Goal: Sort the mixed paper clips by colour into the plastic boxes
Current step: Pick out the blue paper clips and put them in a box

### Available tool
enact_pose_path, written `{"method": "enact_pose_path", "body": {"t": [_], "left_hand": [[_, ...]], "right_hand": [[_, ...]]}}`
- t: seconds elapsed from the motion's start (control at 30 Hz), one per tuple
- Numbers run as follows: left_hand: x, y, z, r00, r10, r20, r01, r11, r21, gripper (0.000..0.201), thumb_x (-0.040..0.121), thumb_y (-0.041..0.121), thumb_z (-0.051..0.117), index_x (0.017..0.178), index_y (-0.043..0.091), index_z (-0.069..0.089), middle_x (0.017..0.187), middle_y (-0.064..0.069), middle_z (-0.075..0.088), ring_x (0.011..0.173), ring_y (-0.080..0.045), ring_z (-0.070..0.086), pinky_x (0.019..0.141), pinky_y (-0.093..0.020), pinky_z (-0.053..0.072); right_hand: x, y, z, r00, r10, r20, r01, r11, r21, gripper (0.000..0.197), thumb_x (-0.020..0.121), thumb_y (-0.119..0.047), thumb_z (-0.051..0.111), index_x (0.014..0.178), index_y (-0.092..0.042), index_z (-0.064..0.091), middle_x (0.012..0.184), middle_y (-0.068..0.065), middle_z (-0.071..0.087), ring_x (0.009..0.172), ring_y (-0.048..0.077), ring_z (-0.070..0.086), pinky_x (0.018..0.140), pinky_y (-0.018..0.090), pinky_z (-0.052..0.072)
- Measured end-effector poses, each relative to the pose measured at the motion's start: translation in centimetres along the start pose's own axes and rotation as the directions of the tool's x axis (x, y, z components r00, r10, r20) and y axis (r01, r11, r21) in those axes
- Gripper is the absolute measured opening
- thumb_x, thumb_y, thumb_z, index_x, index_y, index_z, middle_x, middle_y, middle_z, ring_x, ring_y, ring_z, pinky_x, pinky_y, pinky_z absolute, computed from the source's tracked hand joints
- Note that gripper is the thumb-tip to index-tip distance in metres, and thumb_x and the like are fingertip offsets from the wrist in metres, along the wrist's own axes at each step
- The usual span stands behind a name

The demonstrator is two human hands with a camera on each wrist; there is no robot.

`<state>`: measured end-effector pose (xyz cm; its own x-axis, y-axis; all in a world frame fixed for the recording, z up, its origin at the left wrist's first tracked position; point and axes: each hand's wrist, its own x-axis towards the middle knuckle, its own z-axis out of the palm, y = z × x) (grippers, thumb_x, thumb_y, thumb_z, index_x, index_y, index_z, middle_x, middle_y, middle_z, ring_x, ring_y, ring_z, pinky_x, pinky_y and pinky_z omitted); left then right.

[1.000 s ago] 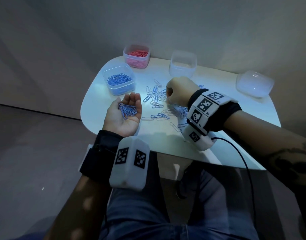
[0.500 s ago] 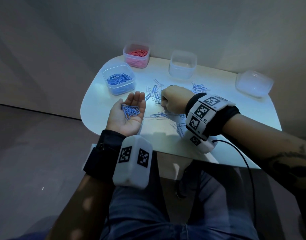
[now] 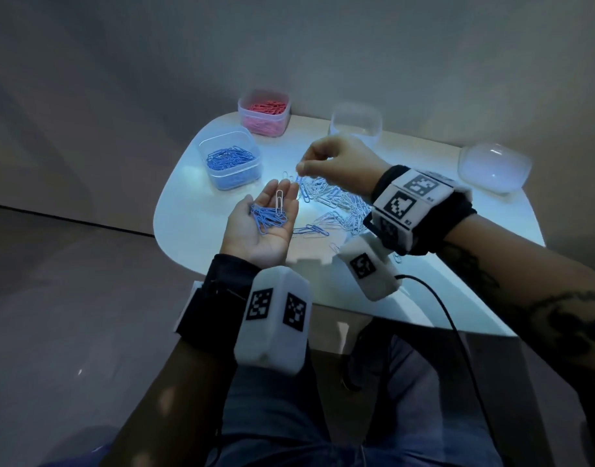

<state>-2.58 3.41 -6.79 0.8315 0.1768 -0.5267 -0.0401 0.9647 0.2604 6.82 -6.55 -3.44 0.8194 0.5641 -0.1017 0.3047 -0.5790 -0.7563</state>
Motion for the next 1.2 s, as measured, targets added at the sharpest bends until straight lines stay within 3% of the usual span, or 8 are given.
{"method": "enact_pose_path", "body": {"t": [0.27,0.47,0.67,0.8,0.93,1.0,1.1,1.2], "left_hand": [[-0.1,0.1,0.3,0.998,-0.022,0.066,0.017,0.998,0.068,0.049,0.103,0.03,0.022,0.093,-0.004,0.056,0.078,-0.018,0.067,0.098,-0.024,0.063,0.077,-0.036,0.055],[-0.6,0.0,0.4,0.994,-0.051,0.092,0.037,0.989,0.145,0.052,0.102,0.032,0.021,0.095,-0.004,0.057,0.091,-0.018,0.063,0.118,-0.025,0.054,0.103,-0.035,0.037],[-0.8,-0.2,0.7,0.991,-0.056,0.12,0.039,0.989,0.143,0.05,0.102,0.035,0.022,0.095,0.0,0.057,0.092,-0.017,0.063,0.094,-0.027,0.061,0.079,-0.034,0.05],[-0.8,0.0,0.2,0.99,-0.054,0.13,0.036,0.989,0.141,0.052,0.101,0.037,0.022,0.098,0.0,0.058,0.113,-0.014,0.06,0.119,-0.028,0.053,0.081,-0.031,0.049],[-0.2,1.0,-1.1,0.999,-0.012,0.049,0.01,0.999,0.048,0.044,0.101,0.029,0.028,0.078,0.005,0.057,0.066,-0.01,0.069,0.066,-0.018,0.07,0.053,-0.02,0.053],[0.0,1.7,-1.8,0.999,-0.04,-0.015,0.04,0.999,-0.009,0.047,0.099,0.022,0.032,0.057,0.01,0.049,0.044,0.004,0.051,0.036,-0.01,0.052,0.033,-0.011,0.038],[0.2,2.6,-2.1,0.999,-0.048,-0.016,0.05,0.99,0.131,0.061,0.098,0.025,0.035,0.038,0.015,0.039,0.035,0.007,0.029,0.027,-0.005,0.029,0.025,-0.012,0.017],[0.2,3.3,-0.8,1.0,0.005,-0.015,0.004,0.845,0.536,0.051,0.097,0.038,0.041,0.05,0.02,0.031,0.034,0.008,0.023,0.026,-0.002,0.021,0.026,-0.012,0.011]], "right_hand": [[-0.9,-0.6,0.7,0.988,-0.097,0.122,0.111,0.988,-0.109,0.014,0.082,-0.011,0.066,0.096,-0.012,0.069,0.071,0.0,0.053,0.045,-0.008,0.045,0.051,0.007,0.035],[-1.3,-1.0,0.6,0.983,-0.133,0.13,0.164,0.948,-0.272,0.02,0.083,-0.013,0.065,0.103,-0.01,0.068,0.069,-0.012,0.043,0.062,-0.001,0.039,0.061,0.009,0.032],[-1.9,-1.7,0.1,0.99,-0.143,0.005,0.141,0.97,-0.199,0.012,0.081,-0.005,0.06,0.088,-0.001,0.068,0.066,-0.003,0.053,0.066,0.011,0.049,0.061,0.011,0.038],[-1.8,-0.7,-0.9,0.979,-0.087,-0.183,0.05,0.979,-0.199,0.014,0.081,-0.007,0.057,0.087,0.001,0.068,0.08,0.005,0.059,0.079,0.014,0.051,0.069,0.022,0.038],[-1.0,1.4,-1.7,0.994,0.056,-0.098,-0.092,0.907,-0.411,0.014,0.085,-0.007,0.06,0.095,-0.003,0.068,0.086,0.005,0.056,0.083,0.015,0.048,0.073,0.022,0.038],[-0.3,1.4,-1.2,0.993,0.018,-0.113,-0.065,0.901,-0.43,0.013,0.084,-0.008,0.062,0.096,-0.006,0.068,0.085,0.001,0.053,0.083,0.015,0.048,0.076,0.026,0.042],[1.3,0.8,0.0,0.995,-0.071,-0.066,0.032,0.888,-0.459,0.016,0.084,-0.011,0.062,0.098,-0.012,0.069,0.089,0.002,0.055,0.085,0.016,0.049,0.075,0.025,0.039],[2.9,0.5,0.6,0.993,-0.118,0.026,0.112,0.809,-0.577,0.024,0.087,-0.012,0.057,0.108,-0.019,0.067,0.11,0.003,0.06,0.101,0.022,0.055,0.079,0.028,0.041]]}}
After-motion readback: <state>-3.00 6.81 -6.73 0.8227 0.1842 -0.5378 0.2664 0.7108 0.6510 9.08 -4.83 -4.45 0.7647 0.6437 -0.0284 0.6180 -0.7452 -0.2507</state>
